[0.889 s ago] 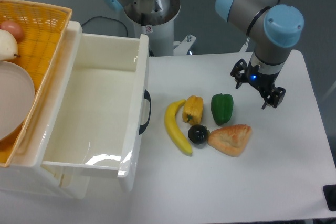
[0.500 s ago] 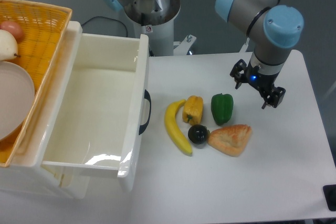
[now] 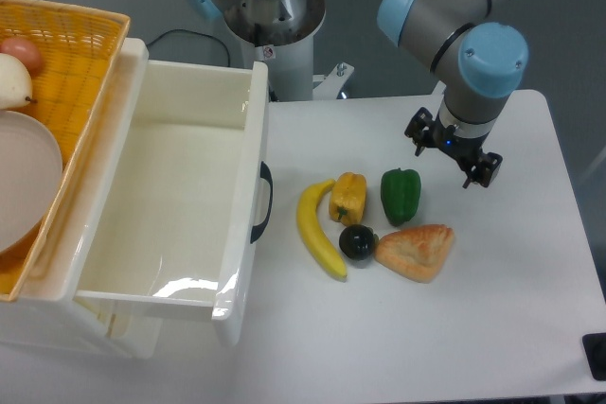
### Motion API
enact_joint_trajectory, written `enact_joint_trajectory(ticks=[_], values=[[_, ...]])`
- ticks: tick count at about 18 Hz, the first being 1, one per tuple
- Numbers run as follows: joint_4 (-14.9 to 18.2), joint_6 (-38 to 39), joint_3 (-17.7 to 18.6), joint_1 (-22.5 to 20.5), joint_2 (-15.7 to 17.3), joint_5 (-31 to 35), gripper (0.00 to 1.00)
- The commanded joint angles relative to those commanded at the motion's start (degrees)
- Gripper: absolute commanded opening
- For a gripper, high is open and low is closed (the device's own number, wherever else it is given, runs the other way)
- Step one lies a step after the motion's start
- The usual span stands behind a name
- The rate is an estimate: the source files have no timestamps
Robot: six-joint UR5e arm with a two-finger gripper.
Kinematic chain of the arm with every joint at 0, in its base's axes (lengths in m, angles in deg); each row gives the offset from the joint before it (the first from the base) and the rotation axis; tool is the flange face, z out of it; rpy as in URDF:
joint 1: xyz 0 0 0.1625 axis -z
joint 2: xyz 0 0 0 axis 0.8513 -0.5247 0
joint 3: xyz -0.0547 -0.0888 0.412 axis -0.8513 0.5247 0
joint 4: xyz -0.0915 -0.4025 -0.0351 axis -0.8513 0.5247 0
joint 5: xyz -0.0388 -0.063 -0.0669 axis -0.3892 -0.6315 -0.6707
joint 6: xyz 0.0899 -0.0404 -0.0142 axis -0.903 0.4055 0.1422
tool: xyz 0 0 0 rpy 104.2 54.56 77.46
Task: Pick up the green chilies
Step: 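Move the open gripper over the green bell pepper and lower it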
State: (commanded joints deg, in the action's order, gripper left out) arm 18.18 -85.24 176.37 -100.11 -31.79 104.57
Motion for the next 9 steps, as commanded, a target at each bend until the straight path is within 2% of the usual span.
enact_joint_trajectory(ticks=[5,9], values=[[-1.2,5.7,2.5,-0.3,0.0,-1.6,1.00],[-1.1,14.3,3.8,-0.8,-0.6,-2.2,1.00]])
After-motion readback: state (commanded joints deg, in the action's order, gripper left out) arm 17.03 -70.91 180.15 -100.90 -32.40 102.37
